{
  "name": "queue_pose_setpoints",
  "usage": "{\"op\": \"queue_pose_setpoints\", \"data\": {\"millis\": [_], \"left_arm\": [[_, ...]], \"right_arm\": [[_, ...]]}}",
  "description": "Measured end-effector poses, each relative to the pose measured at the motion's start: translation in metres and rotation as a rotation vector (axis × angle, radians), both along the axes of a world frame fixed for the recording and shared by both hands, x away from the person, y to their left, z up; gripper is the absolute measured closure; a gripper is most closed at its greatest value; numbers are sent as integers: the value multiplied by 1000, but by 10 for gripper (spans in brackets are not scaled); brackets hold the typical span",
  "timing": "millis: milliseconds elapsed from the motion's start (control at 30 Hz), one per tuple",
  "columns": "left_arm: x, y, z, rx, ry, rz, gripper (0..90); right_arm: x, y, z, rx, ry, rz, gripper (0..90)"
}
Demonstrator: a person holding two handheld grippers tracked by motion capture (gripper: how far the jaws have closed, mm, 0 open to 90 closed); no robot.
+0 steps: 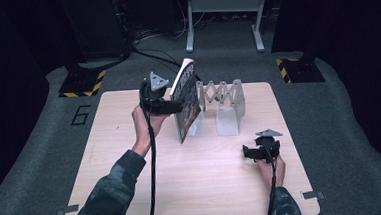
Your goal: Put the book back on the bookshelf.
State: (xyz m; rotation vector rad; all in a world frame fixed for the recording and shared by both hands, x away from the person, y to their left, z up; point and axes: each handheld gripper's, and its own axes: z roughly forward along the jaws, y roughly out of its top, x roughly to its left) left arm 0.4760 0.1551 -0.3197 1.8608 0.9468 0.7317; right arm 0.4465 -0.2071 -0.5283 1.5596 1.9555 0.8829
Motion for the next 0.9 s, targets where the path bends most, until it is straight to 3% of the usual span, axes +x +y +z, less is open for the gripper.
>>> {"op": "queue_pose_setpoints", "data": {"millis": [267, 633, 733, 833, 867, 900], "left_arm": [[-1, 4, -35, -12, 43, 2, 131], [6, 3, -91, -14, 150, 6, 163], [8, 1, -98, -23, 166, 6, 173], [9, -1, -108, -31, 184, -5, 242], [10, -2, -111, -32, 195, -8, 303], [12, -4, -120, -36, 220, -13, 335]], "right_arm": [[0, -1, 0, -6, -6, 6, 99], [0, -1, 0, -6, -5, 6, 100], [0, -1, 0, -6, -6, 6, 100], [0, -1, 0, -5, -7, 6, 101], [0, 0, 0, 0, -3, 2, 102], [0, 0, 0, 0, -2, 2, 103]]}}
